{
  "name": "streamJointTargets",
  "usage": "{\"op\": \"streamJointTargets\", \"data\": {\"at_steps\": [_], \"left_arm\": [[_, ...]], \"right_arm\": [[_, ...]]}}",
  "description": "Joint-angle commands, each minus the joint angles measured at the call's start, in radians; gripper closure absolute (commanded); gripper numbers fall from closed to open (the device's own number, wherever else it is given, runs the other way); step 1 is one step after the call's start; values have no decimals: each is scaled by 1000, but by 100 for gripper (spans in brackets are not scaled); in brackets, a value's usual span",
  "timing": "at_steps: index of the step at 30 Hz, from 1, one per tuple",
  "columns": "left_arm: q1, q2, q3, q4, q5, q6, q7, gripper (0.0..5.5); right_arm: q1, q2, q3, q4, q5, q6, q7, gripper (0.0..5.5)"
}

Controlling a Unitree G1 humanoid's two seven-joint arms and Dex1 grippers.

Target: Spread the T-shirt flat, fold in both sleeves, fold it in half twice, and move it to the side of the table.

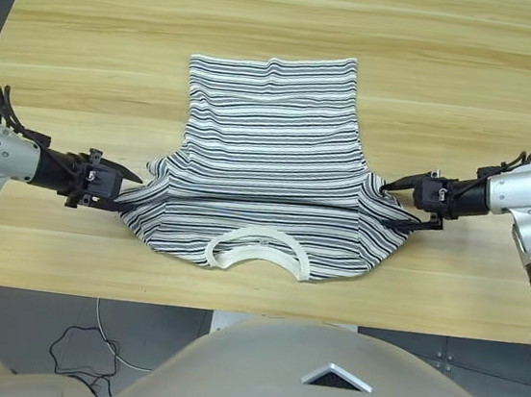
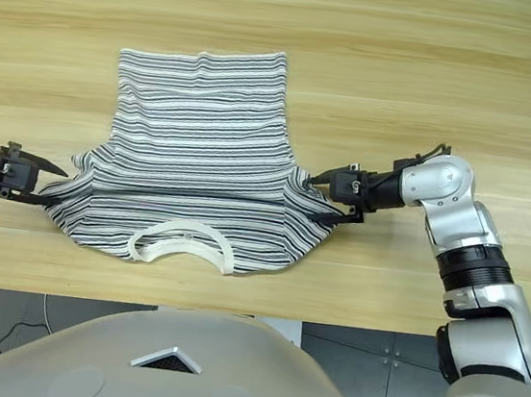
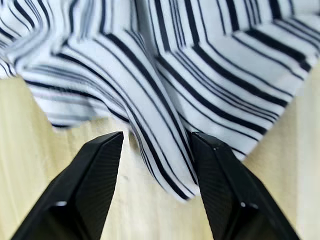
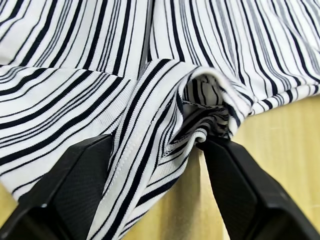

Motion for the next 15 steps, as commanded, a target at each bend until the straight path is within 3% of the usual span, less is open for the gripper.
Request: {"op": "streamJointTargets", "data": {"at_steps": [1, 7, 15], "left_arm": [[30, 42, 61, -106, -111, 50, -65, 298], [2, 29, 155, -220, -352, 221, -222, 298], [-13, -33, 153, -195, -353, 376, -252, 298]], "right_arm": [[45, -24, -20, -51, -2, 41, 20, 225], [36, -31, -131, -200, 148, 119, 73, 225], [39, -28, -201, -286, 274, 212, 137, 225]]}}
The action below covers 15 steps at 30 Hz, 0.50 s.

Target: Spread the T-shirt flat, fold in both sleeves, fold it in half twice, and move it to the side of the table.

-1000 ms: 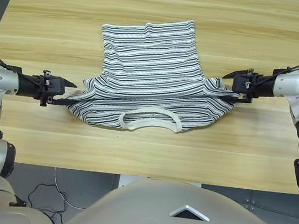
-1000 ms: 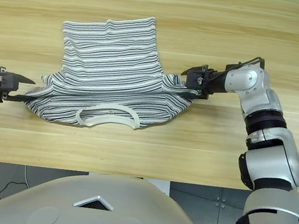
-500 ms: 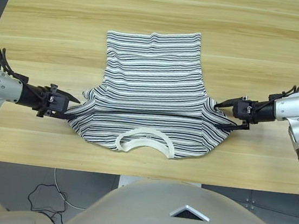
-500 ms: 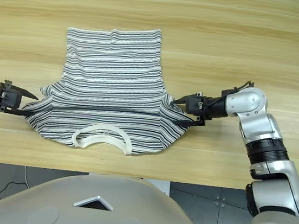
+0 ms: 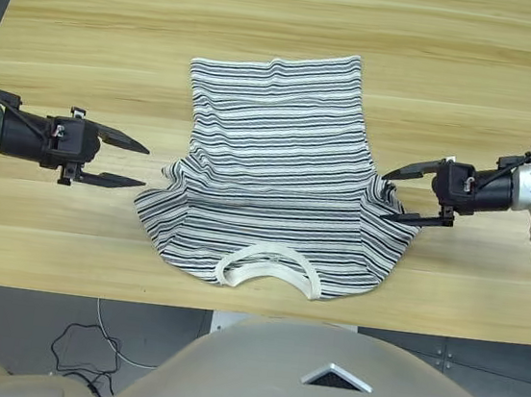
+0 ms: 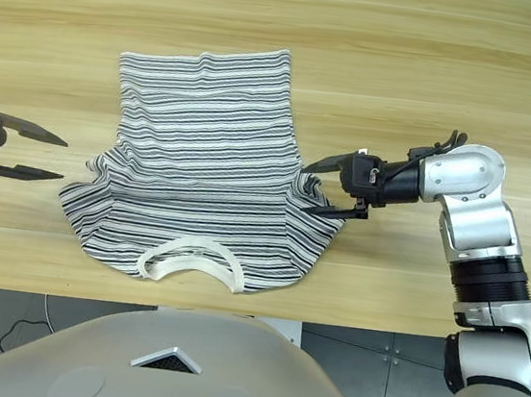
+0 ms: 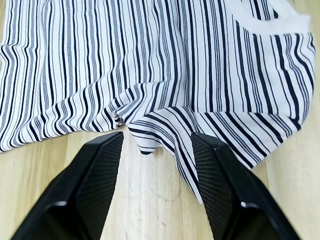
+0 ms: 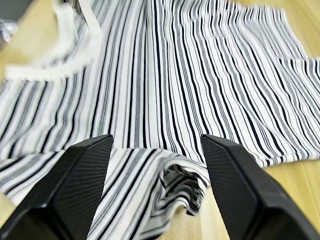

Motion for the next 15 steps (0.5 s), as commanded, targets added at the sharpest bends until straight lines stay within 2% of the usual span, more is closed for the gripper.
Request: {"op": "streamJointTargets", "data": {"at_steps": [1, 7, 15], "left_arm": [[8, -45, -22, 34, 33, 100, 0, 298], [30, -106, -35, 122, 38, 327, -10, 298], [-7, -147, -29, 283, 100, 313, -8, 298]], "right_arm": [[-14, -4, -40, -16, 40, 36, 19, 225], [-65, 10, -121, 14, 112, 74, 23, 225], [-72, 19, -138, 29, 100, 64, 15, 225]]}}
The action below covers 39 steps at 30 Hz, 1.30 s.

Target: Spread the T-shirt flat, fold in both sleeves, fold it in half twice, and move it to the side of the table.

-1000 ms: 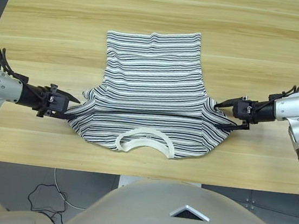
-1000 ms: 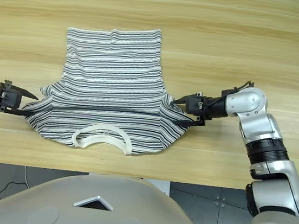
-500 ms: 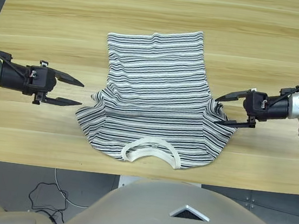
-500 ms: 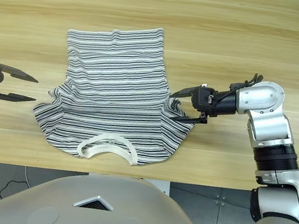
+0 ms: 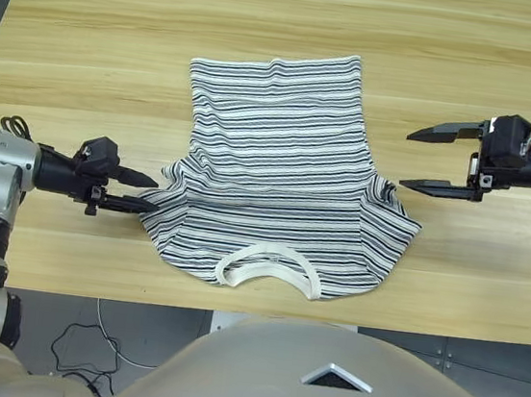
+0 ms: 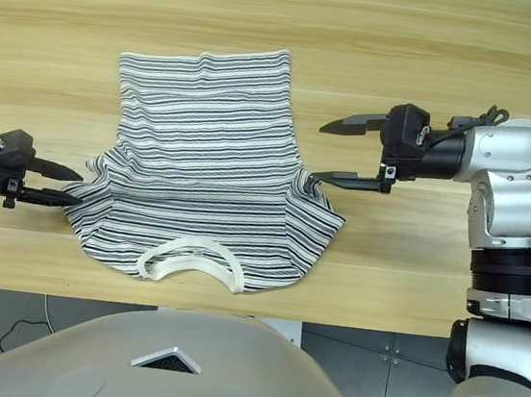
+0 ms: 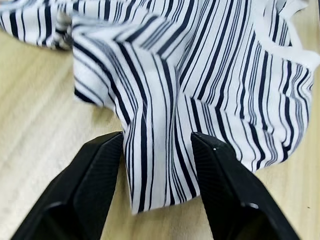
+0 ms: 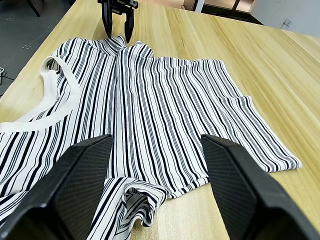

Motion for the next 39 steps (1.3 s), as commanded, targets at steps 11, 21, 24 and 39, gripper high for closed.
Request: {"op": "streamJointTargets", "data": {"at_steps": [11, 21, 24, 39], "left_arm": [[14, 3, -36, 42, 56, -32, -55, 382], [50, 47, -77, 5, -22, -69, -56, 536], [79, 79, -96, -47, -67, -78, -56, 536], [223, 177, -60, -330, -232, -64, -55, 536]], "right_arm": [[-10, 27, -4, 8, -34, -11, -12, 221], [-5, 38, -3, 21, -56, -18, -11, 221], [-7, 38, -3, 21, -59, -18, -10, 221], [-6, 50, 1, 22, -70, -16, -14, 221]]}}
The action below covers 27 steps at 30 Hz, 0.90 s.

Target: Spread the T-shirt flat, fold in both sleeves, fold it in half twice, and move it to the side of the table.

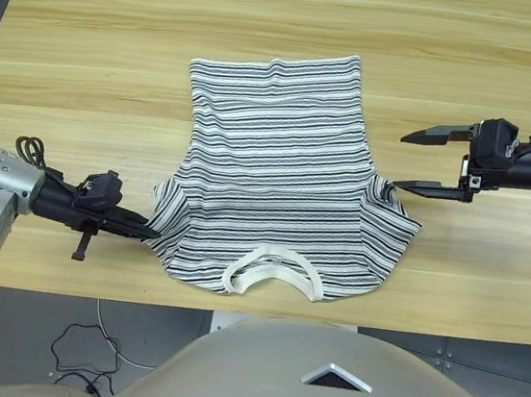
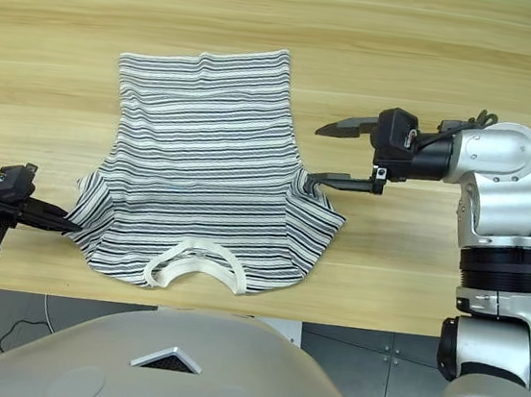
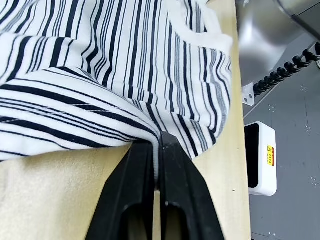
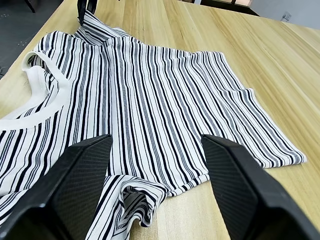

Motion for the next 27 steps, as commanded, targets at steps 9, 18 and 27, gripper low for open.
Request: {"op": "streamJointTargets", "data": {"at_steps": [9, 18, 27], "left_arm": [[-23, -17, 125, -109, -137, 68, -9, 536], [-129, -132, 65, -217, -58, 190, -2, 536], [-257, -261, -48, -173, 62, 203, -4, 536]], "right_arm": [[1, 13, 5, -3, -19, -5, -6, 221], [15, 31, 11, -6, -28, -6, -9, 221], [21, 45, 24, 0, -32, -10, -11, 221]]}}
